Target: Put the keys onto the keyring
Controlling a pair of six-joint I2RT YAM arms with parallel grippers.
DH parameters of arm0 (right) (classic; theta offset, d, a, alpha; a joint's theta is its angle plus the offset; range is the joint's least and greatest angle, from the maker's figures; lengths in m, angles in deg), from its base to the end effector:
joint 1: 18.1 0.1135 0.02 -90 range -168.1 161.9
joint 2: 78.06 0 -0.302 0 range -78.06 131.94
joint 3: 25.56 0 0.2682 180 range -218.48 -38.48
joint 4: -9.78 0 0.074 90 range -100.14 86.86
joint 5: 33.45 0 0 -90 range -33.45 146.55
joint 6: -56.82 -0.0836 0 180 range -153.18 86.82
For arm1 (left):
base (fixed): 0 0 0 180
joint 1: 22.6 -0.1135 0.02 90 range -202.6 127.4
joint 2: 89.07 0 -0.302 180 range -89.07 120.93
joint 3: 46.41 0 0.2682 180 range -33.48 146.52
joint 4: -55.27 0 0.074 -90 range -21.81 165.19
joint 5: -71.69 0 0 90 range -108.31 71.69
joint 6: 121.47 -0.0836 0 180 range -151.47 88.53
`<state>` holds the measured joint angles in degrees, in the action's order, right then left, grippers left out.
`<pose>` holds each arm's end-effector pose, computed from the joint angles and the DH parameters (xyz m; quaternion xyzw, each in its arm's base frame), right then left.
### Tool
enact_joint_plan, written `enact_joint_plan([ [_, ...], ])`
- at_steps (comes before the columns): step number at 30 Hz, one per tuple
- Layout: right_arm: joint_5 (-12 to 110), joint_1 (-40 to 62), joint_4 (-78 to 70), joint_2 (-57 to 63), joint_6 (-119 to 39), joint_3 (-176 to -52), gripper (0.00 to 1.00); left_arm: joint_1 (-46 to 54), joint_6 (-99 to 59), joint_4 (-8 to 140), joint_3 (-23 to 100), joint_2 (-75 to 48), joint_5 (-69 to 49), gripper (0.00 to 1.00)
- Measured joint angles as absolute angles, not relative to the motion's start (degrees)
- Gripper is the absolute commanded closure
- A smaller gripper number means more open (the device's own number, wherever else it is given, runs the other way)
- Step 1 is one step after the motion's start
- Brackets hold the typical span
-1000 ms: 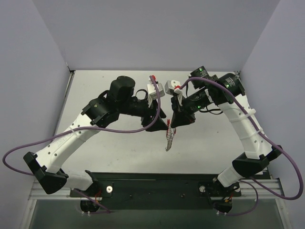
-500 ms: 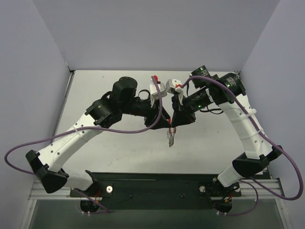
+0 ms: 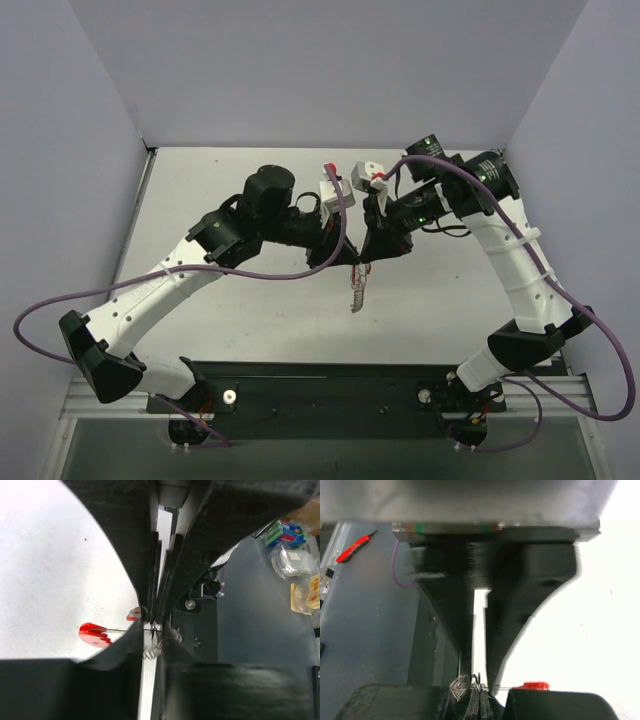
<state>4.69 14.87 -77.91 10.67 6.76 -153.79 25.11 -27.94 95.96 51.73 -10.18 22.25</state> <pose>0.2193 0.2206 0.4924 -0.6247 0.5830 0.3882 0.3451 0.1906 -0.2903 0.4480 0.4724 0.6448 -0.4867 0.3525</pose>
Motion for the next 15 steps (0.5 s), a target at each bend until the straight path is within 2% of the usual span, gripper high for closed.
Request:
enact_joint_plan([
  [9, 5.02, 13.99, -77.84, 10.43, 6.22, -153.79, 0.99, 25.08, -27.68, 95.0, 51.03, -10.51, 21.66, 1.0],
  [12, 4.72, 13.58, -77.51, 10.43, 5.69, -153.79, 0.8, 25.08, -27.59, 93.34, 49.87, -11.12, 21.15, 1.0],
  [14, 3.78, 12.88, -76.83, 10.3, 5.02, -153.79, 0.71, 25.08, -27.39, 91.77, 48.61, -11.89, 20.37, 1.0],
  [15, 3.12, 12.55, -76.2, 10.04, 4.73, -153.79, 0.7, 25.08, -27.2, 90.94, 47.64, -12.45, 19.89, 1.0],
])
